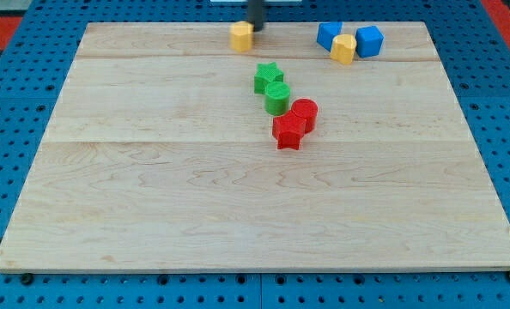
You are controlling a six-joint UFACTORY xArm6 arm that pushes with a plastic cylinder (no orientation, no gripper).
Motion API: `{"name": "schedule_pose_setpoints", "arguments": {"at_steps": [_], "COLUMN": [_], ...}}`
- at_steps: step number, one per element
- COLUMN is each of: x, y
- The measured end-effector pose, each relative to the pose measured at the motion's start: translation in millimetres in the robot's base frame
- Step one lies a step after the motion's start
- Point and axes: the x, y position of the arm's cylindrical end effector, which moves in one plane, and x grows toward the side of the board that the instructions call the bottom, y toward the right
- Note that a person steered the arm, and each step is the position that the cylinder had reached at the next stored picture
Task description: Place the yellow hexagon diagonally to green star
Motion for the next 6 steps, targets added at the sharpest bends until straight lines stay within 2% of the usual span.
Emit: {"name": "schedule_pose_setpoints", "arguments": {"at_steps": [1, 2, 3, 5, 6], "x": [8, 28, 15, 6, 11], "y": [-81, -124, -102, 29, 49]}}
